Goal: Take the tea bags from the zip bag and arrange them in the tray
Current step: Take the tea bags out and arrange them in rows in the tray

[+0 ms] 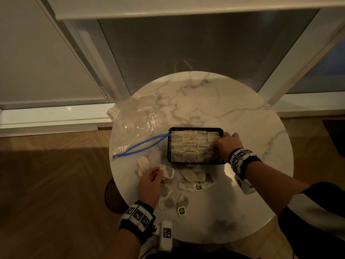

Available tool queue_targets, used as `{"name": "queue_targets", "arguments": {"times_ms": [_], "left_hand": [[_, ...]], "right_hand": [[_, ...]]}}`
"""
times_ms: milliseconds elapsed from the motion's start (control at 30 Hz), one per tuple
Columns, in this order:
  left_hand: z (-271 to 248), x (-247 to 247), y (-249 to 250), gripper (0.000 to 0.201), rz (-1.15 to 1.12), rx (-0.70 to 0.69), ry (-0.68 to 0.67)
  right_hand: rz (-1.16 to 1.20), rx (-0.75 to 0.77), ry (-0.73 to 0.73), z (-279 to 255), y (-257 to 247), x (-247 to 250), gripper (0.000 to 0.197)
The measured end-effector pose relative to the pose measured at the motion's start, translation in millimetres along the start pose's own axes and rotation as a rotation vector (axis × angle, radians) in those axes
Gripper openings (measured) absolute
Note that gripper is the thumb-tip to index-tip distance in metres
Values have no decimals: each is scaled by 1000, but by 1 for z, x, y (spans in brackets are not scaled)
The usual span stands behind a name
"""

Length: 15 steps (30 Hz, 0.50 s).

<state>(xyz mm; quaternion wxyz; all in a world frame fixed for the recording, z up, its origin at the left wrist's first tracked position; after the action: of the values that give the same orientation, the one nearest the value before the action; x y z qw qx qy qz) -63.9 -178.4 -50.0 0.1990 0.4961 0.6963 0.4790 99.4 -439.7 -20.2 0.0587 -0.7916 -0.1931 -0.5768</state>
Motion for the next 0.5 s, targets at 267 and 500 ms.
{"name": "queue_targets", "arguments": {"times_ms": [267, 500], "left_hand": [[4, 6, -1, 15, 15, -15, 16], [4, 6, 9, 13, 26, -49, -6]], "right_hand": [[782, -449, 348, -29, 28, -23, 25], [534, -386, 147, -51, 2, -48, 33]]}}
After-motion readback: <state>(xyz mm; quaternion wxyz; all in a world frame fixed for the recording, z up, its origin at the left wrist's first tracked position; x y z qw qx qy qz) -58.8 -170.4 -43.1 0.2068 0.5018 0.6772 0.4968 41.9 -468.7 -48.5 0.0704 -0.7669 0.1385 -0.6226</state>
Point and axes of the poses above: each hand's wrist, its own z-axis towards the middle knuckle, its own x-axis out of the back of the hand, y = z × x, the point moved 2 cm from there along z, towards the middle knuckle, and after that the axes turned 4 degrees about y, right-handed, at the moved point
